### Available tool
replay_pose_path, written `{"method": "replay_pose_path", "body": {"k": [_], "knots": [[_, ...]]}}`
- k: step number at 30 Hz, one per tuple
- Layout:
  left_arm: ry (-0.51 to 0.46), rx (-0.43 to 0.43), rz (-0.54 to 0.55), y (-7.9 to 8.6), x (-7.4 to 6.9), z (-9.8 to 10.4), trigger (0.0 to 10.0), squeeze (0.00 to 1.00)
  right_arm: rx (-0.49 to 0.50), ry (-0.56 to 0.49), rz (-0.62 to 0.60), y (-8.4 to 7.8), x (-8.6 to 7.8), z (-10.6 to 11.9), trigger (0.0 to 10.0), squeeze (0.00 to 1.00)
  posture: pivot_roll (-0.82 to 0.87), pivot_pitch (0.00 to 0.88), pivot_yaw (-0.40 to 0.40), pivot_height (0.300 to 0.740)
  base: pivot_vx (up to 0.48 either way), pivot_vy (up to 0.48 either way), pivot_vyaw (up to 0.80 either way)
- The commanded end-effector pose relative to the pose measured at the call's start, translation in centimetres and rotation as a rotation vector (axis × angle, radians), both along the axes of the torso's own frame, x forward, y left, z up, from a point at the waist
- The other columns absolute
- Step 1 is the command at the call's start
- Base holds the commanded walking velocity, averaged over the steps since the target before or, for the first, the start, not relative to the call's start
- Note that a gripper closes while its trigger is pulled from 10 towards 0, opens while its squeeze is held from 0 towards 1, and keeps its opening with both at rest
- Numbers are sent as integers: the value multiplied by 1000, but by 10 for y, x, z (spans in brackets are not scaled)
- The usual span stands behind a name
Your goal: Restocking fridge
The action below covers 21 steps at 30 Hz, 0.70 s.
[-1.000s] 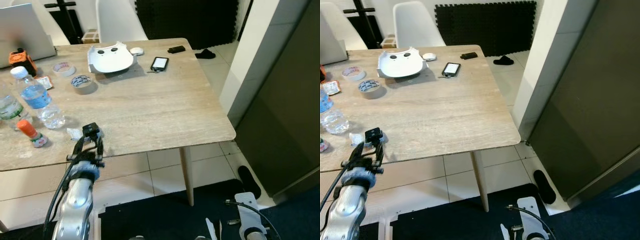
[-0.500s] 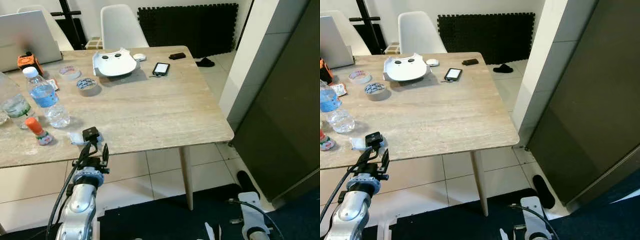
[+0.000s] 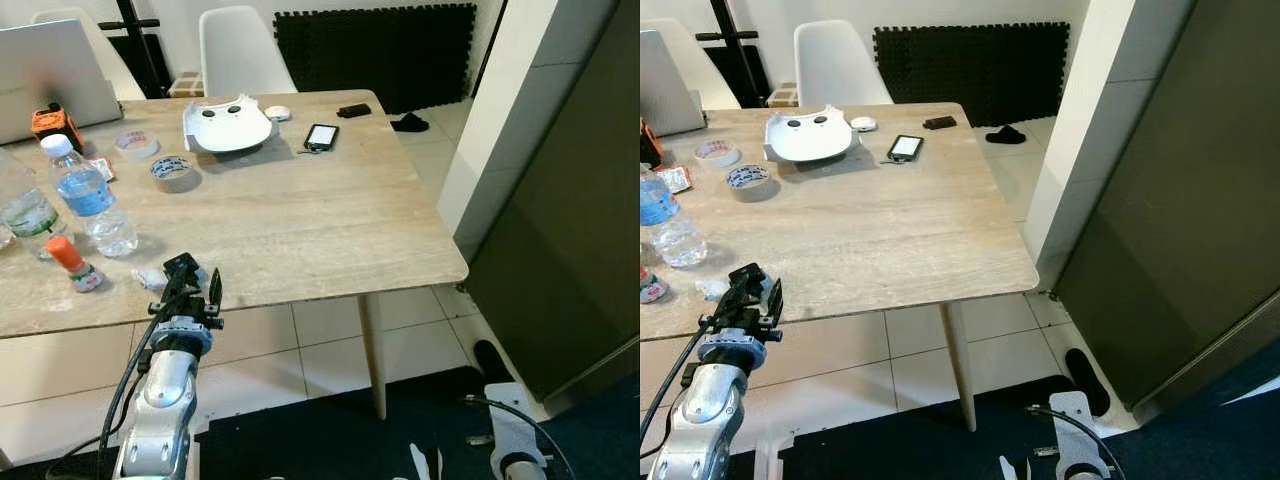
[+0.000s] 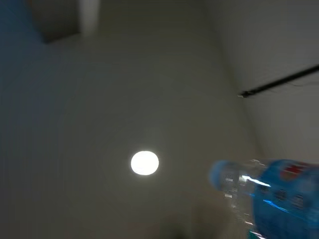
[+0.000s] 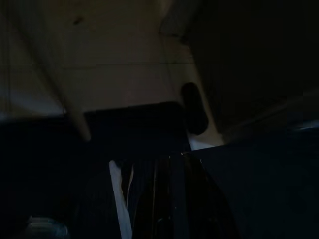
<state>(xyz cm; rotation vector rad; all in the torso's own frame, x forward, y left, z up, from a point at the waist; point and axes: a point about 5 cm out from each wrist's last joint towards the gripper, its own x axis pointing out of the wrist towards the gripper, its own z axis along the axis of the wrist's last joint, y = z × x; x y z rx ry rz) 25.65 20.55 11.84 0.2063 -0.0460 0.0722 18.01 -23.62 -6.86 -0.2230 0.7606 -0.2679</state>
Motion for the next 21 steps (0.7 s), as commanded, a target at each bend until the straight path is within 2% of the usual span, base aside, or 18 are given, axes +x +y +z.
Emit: {"method": "replay_pose_path", "body": {"k": [1,3,5,6,9,12,15,17,18,19,21], "knots": [[9,4,-11,-3,1,-3,10000,0,-3,-51,-93,-14,6,8,10000,16,75,34,-44,740,0,0,0],[2,0,-14,-5,4,-1,10000,0,36,-64,-281,-32,2,10,10000,20,65,38,-46,740,0,0,0],[-1,-4,-16,-6,6,-1,10000,0,59,-36,-463,-52,-12,9,10000,16,60,36,-47,740,0,0,0],[-1,-4,-16,-6,6,-1,10000,0,59,-36,-463,-52,-12,9,10000,16,60,36,-47,740,0,0,0],[-4,-7,-17,-8,7,-1,10000,0,70,-10,-636,-68,-28,8,10000,16,62,38,-48,740,0,0,0],[-9,-7,-17,-8,8,0,10000,0,43,-35,-731,-83,-32,14,10000,12,64,39,-45,740,0,0,0],[-13,-5,-16,-7,9,2,10000,0,-53,-162,-787,-109,-17,39,10000,4,67,46,-40,740,0,0,0],[-16,-3,-15,-6,9,3,10000,0,-156,-293,-706,-123,10,68,10000,0,64,49,-36,740,0,0,0],[-16,-3,-15,-6,9,3,10000,0,-182,-335,-679,-126,18,77,10000,0,64,49,-36,740,0,0,0],[-18,-2,-16,-6,10,4,10000,0,-221,-424,-628,-130,37,97,10000,0,62,49,-35,740,0,0,0],[-22,0,-17,-6,11,5,10000,0,-257,-558,-549,-130,63,128,10000,0,58,52,-34,740,0,0,0]]}}
